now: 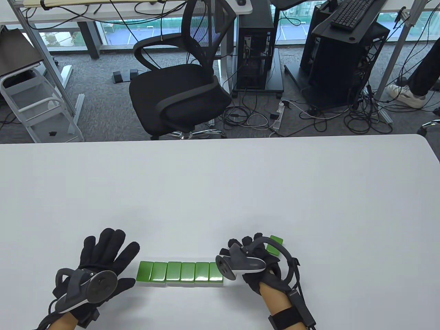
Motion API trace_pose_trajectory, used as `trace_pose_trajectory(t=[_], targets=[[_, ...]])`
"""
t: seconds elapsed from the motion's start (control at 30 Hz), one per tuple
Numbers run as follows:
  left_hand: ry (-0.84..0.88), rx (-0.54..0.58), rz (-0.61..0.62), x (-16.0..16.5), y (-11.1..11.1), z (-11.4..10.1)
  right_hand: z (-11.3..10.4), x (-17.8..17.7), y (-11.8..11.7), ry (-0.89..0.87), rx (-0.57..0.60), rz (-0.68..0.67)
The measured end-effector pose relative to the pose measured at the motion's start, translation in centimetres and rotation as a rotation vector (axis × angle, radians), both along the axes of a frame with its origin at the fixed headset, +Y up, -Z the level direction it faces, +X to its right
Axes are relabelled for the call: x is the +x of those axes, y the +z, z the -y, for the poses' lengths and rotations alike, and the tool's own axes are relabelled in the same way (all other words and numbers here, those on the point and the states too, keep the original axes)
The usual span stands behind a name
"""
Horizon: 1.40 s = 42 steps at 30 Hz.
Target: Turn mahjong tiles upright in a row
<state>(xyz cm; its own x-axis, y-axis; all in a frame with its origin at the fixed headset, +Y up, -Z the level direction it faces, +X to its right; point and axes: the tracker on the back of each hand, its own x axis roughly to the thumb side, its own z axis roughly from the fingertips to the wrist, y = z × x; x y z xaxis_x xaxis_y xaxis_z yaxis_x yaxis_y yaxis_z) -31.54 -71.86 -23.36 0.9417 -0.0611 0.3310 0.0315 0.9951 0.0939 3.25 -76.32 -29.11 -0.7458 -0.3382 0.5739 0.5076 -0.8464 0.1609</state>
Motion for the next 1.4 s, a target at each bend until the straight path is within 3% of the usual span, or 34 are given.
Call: trace_pose_trajectory(t=[0.4,0.6,1.0,1.4], targets=[[-0.011,-0.004,-0.008,0.0,0.0,-0.1,-0.2,-0.3,0.4,0.031,0.017,-0.02],[-0.006,-0.004,-0.007,-0.1,-0.1,0.0,-0.9,-0.2,1.0,-0.148,-0.064,0.055],[-0.016,-0.002,0.0,0.1,-0.1,0.1,-0.7,-2.5,1.5,-0.093,-0.056,0.062],[-0.024,-0.009,0.001,0.2,0.0,0.2,-0.2,-2.4,1.5,-0.114,-0.06,0.089]])
